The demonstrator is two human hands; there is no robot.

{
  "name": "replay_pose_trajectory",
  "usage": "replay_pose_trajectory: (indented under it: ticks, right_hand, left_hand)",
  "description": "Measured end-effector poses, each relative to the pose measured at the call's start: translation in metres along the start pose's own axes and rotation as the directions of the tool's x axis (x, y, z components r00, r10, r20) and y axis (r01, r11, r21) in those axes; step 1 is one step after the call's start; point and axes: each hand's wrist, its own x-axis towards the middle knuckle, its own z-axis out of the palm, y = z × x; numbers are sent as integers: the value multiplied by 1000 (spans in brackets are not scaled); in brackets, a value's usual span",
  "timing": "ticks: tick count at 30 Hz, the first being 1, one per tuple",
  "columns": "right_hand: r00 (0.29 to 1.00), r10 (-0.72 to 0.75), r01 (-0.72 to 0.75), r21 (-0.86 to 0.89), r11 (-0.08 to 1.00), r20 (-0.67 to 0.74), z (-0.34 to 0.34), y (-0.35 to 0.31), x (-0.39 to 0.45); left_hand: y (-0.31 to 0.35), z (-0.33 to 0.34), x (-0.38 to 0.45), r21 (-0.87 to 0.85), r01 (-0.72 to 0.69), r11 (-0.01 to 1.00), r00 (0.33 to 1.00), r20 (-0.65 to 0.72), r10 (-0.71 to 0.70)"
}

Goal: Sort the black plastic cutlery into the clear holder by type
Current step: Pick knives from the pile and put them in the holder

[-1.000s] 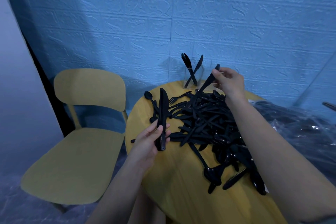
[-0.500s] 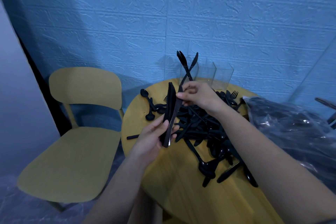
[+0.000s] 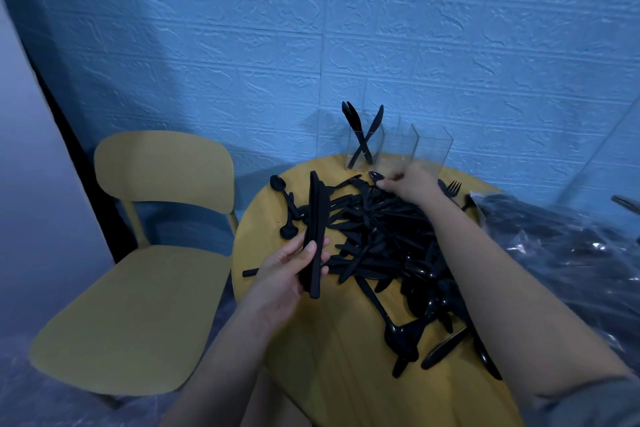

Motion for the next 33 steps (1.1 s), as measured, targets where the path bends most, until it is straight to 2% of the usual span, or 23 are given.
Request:
replay_pose_trajectory:
  ticks: [9, 14, 17, 21, 23, 27, 30, 33]
  right_hand:
    - [994, 79, -51, -338, 940, 69, 41, -21, 27]
    - [982, 149, -125, -193, 973, 113, 45, -11, 33]
    - [990, 128, -133, 123, 983, 52, 35, -7, 27]
    - [996, 48, -12, 446, 895, -69, 14, -14, 7]
    - [997, -18, 57, 545, 837, -76, 2, -22, -10]
    - [971, -213, 107, 595, 797, 110, -11, -36, -43]
    - [933, -275, 86, 598, 797, 232, -7, -41, -58]
    - [907, -310, 98, 573, 814, 286, 3, -42, -65]
  left_hand:
    - [3, -5, 6, 20, -25, 999, 1000, -14, 26]
    - [5, -15, 7, 6, -30, 1000, 999, -35, 30]
    - [5, -19, 6, 1, -27, 1000, 999, -46, 27]
    - [5, -17, 6, -8, -39, 999, 997, -61, 39]
    - [6, -13, 7, 1, -54, 999, 997, -49, 53]
    - [8, -2, 10, 34, -75, 997, 997, -12, 75]
    - [9, 8, 11, 82, -86, 993, 996, 35, 83]
    - [9, 17, 11, 106, -85, 991, 995, 53, 80]
